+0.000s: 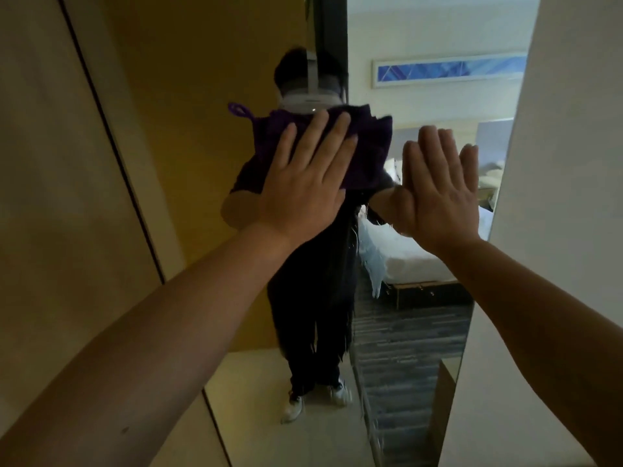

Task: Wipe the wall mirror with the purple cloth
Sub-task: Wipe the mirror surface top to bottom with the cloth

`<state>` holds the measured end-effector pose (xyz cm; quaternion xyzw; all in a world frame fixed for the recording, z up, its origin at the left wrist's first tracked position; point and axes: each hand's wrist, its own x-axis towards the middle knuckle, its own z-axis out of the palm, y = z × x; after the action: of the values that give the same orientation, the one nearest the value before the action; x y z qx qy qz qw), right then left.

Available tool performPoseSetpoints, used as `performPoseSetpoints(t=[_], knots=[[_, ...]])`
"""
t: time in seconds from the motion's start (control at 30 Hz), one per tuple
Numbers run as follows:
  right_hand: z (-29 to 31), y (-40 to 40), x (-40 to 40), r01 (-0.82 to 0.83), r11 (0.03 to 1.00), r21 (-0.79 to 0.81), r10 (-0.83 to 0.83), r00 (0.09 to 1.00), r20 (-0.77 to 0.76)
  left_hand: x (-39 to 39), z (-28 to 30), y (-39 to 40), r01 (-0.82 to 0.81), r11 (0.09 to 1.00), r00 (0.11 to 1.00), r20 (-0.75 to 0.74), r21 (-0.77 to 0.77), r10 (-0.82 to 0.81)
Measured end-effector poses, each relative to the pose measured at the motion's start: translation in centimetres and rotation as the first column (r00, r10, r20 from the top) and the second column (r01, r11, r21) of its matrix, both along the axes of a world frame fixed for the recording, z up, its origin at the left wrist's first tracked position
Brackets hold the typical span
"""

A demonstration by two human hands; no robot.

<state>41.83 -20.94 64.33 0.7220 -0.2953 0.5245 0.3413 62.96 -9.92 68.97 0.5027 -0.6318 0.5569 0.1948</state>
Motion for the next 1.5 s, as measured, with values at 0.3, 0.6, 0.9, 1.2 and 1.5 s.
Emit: performPoseSetpoints(t=[0.3,0.6,0.9,1.2,1.5], knots=[[-0.3,-0.9,0.3,-0.013,0.993,-0.114,0.017,0.999,0.033,1.4,-22.9,1.8,0.061,0.963,0.971,0.207,0.264,-0.118],[0.0,-0.1,0.0,0.04,0.998,-0.04,-0.04,0.999,-0.001,0.5,-25.6,3.3,0.192,0.905,0.966,0.09,0.38,-0.243],[0.5,4.2,-3.0,0.165,0.95,0.266,-0.123,0.978,-0.168,0.1,-9.6,4.0,0.28,0.959,0.96,-0.038,0.038,-0.279],[1.7,1.7,-7.8,0.21,0.943,0.258,-0.177,0.974,-0.145,-5.3,6.2,-1.5,0.159,0.979,0.987,-0.011,-0.127,-0.161],[0.3,-3.7,-7.6,-0.033,0.999,0.004,0.034,0.999,-0.043,-8.3,-13.5,-3.7,0.238,0.971,0.966,0.106,0.006,-0.238]])
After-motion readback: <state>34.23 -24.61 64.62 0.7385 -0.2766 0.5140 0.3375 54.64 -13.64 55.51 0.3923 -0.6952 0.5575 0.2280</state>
